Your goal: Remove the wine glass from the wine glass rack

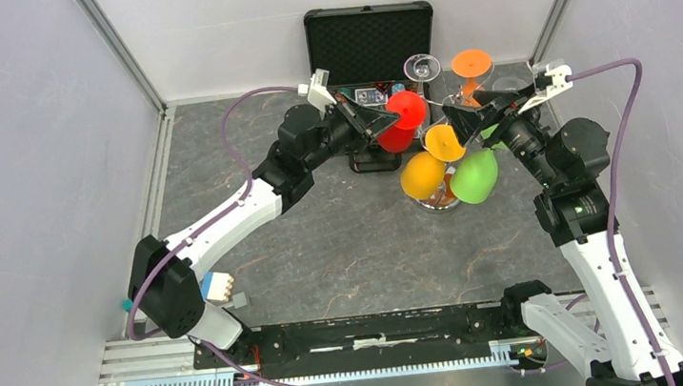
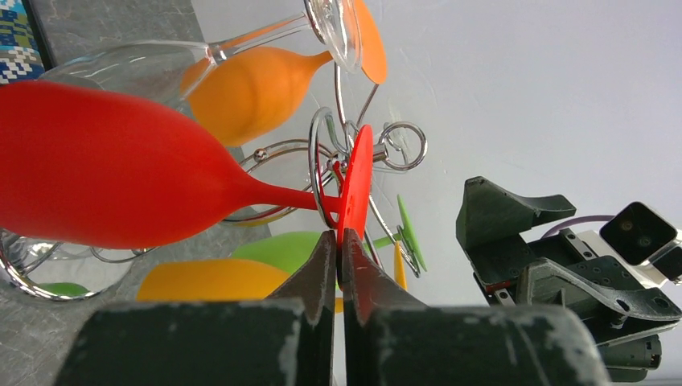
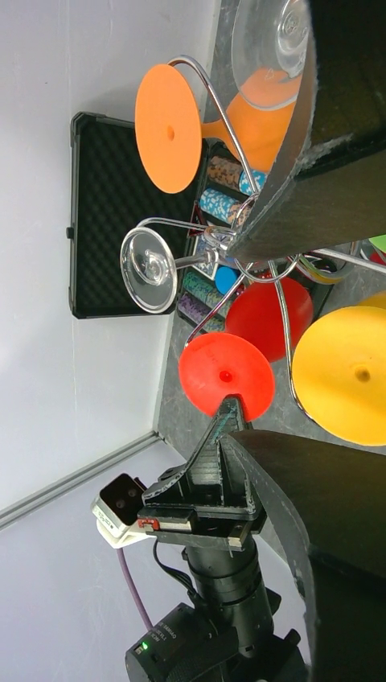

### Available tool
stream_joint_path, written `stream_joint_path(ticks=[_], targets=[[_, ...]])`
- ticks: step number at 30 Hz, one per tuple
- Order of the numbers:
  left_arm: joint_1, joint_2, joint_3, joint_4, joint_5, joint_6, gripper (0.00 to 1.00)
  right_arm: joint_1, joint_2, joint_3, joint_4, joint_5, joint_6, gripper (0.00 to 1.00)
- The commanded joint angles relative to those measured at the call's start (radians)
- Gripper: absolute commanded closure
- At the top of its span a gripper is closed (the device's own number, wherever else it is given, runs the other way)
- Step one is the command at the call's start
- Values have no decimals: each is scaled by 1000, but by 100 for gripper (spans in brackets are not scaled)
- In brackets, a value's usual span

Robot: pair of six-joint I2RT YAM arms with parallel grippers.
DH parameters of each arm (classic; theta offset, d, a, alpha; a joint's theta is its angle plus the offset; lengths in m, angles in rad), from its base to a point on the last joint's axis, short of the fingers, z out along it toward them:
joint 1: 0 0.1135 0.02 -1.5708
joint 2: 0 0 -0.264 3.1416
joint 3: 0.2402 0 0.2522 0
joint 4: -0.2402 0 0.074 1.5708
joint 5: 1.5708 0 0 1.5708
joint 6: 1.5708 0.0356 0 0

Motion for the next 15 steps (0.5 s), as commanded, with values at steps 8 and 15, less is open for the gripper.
stream_joint_path(ticks=[8, 15], targets=[[-2, -75, 82, -107, -59, 68, 98, -1, 0, -9, 37, 23, 8, 19], [1, -61, 131, -139, -96, 71, 98, -1, -5, -12, 38, 27, 12, 19]])
